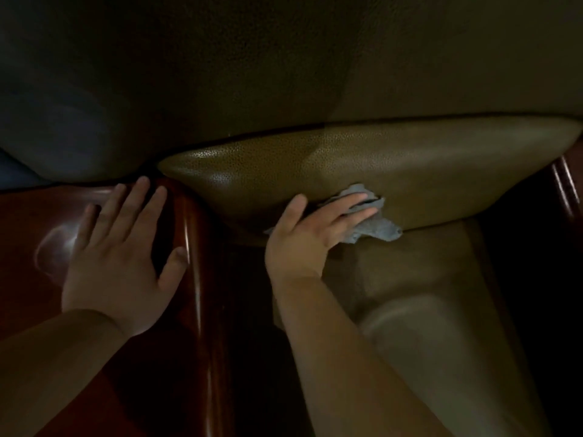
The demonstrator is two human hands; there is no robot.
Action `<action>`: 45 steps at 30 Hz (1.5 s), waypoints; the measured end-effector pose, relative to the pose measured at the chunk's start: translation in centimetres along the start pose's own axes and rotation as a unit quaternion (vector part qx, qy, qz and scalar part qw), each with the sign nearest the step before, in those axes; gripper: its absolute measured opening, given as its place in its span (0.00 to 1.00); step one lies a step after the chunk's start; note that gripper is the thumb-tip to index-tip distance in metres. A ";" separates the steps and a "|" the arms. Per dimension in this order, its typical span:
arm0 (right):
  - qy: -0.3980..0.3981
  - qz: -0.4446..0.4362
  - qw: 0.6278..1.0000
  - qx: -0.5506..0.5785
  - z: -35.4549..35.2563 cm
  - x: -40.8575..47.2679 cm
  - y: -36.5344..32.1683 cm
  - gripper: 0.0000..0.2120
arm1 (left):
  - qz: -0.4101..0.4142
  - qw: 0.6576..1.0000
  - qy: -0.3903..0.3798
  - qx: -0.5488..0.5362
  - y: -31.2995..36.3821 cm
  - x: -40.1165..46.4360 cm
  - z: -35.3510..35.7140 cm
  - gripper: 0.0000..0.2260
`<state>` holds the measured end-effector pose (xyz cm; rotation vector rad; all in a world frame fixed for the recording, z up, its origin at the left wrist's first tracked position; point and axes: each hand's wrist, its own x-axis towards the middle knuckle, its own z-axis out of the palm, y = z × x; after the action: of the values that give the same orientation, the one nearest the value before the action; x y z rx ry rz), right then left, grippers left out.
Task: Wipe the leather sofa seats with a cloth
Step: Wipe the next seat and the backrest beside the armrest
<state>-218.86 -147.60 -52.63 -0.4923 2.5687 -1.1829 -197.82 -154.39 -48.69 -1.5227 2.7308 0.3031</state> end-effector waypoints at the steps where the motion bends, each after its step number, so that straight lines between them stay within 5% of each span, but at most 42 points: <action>1: -0.030 -0.030 0.998 -0.049 0.3 -1.0 1.1 0.44 | -0.001 1.000 0.002 -0.003 0.0 0.0 0.0 0.37; 9: -0.251 -0.174 0.881 -0.362 -4.0 -2.7 11.9 0.44 | -0.009 1.000 0.000 -0.001 0.0 -0.1 -0.2 0.36; 18: -0.429 -0.207 0.824 -0.307 -1.9 -8.3 9.2 0.26 | -0.008 1.000 0.016 -0.015 -0.1 -0.3 0.1 0.36; 22: -0.482 -0.371 0.696 -0.382 -2.3 -7.4 10.0 0.29 | -0.011 1.000 0.012 -0.014 -0.3 -0.2 0.2 0.36; 23: -0.438 -0.372 0.705 -0.415 -2.9 -5.9 10.5 0.29 | -0.012 1.000 0.010 -0.014 -0.3 -0.2 0.2 0.36; 26: -0.311 -0.266 0.813 -0.415 -4.5 -1.8 12.7 0.27 | -0.015 1.000 0.012 -0.013 -0.3 -0.3 0.0 0.36; 30: -0.301 -0.225 0.829 -0.414 -2.4 -4.0 13.4 0.27 | -0.009 1.000 0.014 -0.010 -0.2 -0.2 -0.2 0.37; 35: -0.284 -0.253 0.891 -0.246 -2.2 -8.1 10.5 0.09 | -0.006 1.000 0.014 -0.007 -0.3 -0.4 -0.1 0.37; 37: -0.277 -0.202 0.920 -0.191 -3.1 -8.8 8.3 0.11 | 0.001 1.000 0.015 -0.008 -0.4 -0.5 0.0 0.36; 42: -0.294 -0.198 0.913 -0.202 -7.5 -11.1 2.8 0.13 | 0.007 0.999 0.023 -0.037 0.3 -2.6 -0.6 0.29; 45: -0.322 -0.174 0.904 -0.220 -10.8 -13.0 0.5 0.14 | 0.015 0.997 -0.074 -0.018 0.6 -8.9 -1.4 0.30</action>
<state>-211.24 -134.62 -44.93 -1.2454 2.1731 -0.3805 -193.46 -146.86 -46.36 -1.4058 2.6500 0.4480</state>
